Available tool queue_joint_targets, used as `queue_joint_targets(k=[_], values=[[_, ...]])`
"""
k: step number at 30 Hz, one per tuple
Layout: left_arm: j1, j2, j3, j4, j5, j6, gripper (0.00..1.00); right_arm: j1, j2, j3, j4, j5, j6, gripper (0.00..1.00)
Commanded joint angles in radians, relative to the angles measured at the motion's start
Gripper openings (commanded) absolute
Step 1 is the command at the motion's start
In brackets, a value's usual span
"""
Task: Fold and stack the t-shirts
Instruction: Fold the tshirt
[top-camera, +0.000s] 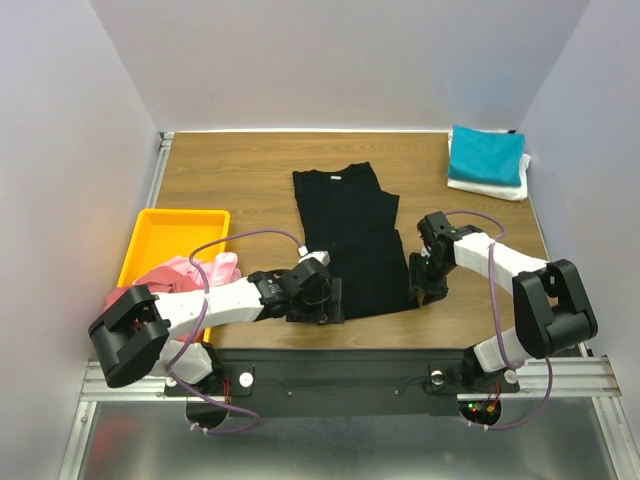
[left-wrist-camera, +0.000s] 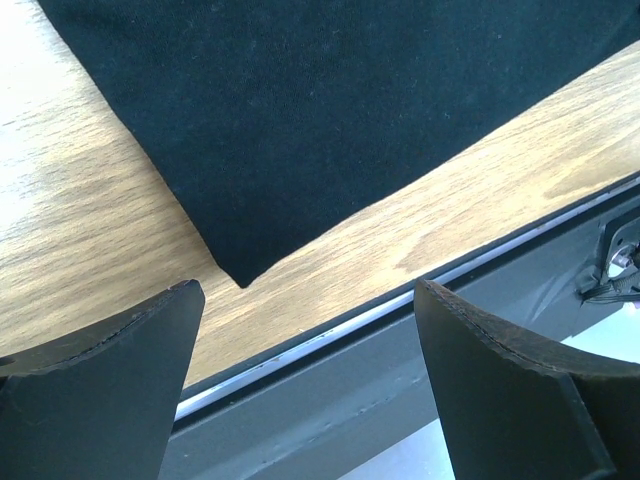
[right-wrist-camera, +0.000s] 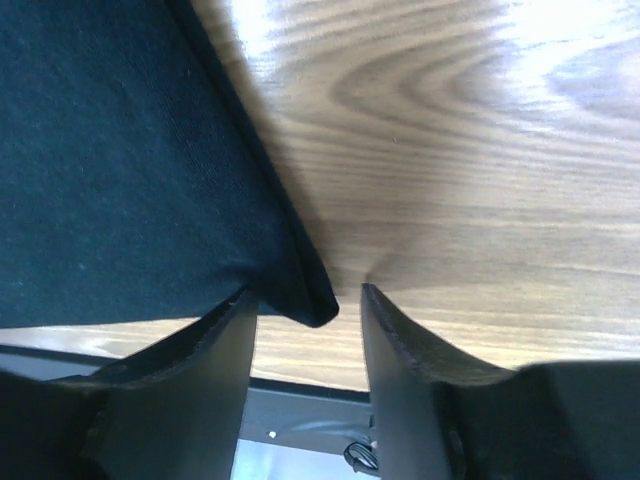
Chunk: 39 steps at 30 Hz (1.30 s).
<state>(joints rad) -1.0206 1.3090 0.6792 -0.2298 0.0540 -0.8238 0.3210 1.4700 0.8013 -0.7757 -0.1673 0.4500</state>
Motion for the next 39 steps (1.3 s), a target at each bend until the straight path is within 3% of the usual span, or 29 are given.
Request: queue_joint_targets(k=[1,8,12,15,19,28,34,39], values=[[-0.009,-0.024,0.008,-0.014,-0.036,-0.023,0.98,-0.005,0.019,-0.007,0.047,0.005,0.012,0.49],[-0.009,-0.037,0.010,-0.010,-0.071,-0.035,0.98,-0.005,0.036,-0.010,0.052,-0.014,0.007,0.28],[-0.009,0.013,0.028,0.003,-0.059,-0.006,0.98,-0.003,0.032,-0.011,0.052,-0.014,0.007,0.08],[-0.009,0.041,0.042,0.004,-0.060,0.017,0.98,-0.005,0.033,-0.011,0.052,-0.015,0.007,0.02],[-0.009,0.064,0.045,0.003,-0.062,0.025,0.94,-0.005,0.029,-0.010,0.052,-0.018,0.003,0.01],[-0.009,0.108,0.059,-0.029,-0.101,0.022,0.63,-0.005,0.024,-0.010,0.052,-0.020,0.001,0.00],[-0.009,0.137,0.077,-0.057,-0.121,0.023,0.60,-0.005,0.029,-0.010,0.052,-0.023,0.000,0.00],[-0.010,0.153,0.069,-0.071,-0.143,0.015,0.51,-0.003,0.030,-0.007,0.053,-0.023,-0.004,0.00]])
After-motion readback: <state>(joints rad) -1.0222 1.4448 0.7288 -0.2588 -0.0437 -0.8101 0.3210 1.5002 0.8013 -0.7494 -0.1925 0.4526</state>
